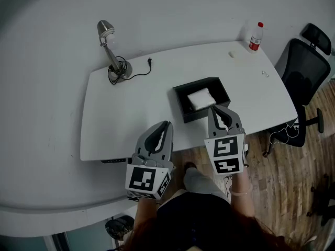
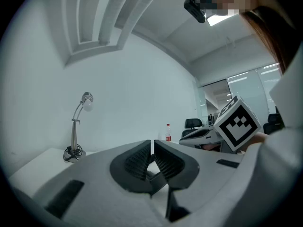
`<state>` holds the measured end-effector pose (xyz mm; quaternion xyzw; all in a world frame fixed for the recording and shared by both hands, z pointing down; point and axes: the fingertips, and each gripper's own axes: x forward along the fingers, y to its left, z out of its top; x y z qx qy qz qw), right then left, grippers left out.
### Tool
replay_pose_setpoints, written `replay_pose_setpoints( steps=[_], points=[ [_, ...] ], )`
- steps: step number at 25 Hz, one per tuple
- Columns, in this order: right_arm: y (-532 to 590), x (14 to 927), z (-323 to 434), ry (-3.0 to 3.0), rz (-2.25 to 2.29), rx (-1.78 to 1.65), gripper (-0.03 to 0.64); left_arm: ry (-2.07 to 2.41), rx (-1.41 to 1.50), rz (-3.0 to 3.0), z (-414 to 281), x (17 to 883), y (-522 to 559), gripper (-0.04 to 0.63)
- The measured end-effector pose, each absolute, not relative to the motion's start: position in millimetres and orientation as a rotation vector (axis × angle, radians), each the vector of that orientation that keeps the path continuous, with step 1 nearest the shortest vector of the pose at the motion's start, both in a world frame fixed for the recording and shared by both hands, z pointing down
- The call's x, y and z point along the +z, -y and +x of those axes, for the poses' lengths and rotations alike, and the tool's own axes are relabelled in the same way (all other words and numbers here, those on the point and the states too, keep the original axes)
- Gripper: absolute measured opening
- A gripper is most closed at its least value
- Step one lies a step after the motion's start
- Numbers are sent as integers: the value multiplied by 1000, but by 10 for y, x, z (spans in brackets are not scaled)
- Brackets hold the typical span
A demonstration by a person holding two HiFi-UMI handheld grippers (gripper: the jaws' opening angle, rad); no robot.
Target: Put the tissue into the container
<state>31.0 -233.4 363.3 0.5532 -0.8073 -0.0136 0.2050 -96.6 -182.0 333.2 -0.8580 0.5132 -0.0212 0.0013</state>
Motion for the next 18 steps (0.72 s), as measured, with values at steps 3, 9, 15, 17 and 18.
replay_pose_setpoints(
  steps=[3,9,15,17,18],
  points=[
    [2200,3569,315,2269,1562,-45,26,-1609,-50,-2691,-967,3307,1703,41],
    [1902,3374,331,2315,1623,-94,20,-1604,-22,-2675,-948,3242,1439,41],
    [1634,3218,336,2359,1646,-129,20,-1598,2,-2666,-925,3212,1196,40],
    [1549,3194,337,2366,1648,-135,20,-1595,11,-2665,-916,3200,1118,41],
    [1503,3184,340,2370,1650,-135,20,-1593,15,-2665,-910,3196,1078,41]
  ],
)
